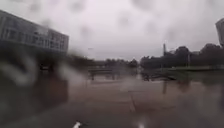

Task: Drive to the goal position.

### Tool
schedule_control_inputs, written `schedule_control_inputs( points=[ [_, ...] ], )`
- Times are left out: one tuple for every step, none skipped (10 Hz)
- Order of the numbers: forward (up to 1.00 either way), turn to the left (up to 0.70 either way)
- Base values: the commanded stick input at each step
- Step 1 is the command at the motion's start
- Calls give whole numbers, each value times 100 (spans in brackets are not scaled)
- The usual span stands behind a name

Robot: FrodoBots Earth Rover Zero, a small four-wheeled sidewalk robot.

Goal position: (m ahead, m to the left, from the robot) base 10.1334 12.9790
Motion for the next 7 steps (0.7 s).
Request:
schedule_control_inputs(
  points=[
    [70,1],
    [70,1],
    [70,1],
    [70,1],
    [70,1],
    [70,1],
    [70,1]
  ],
)
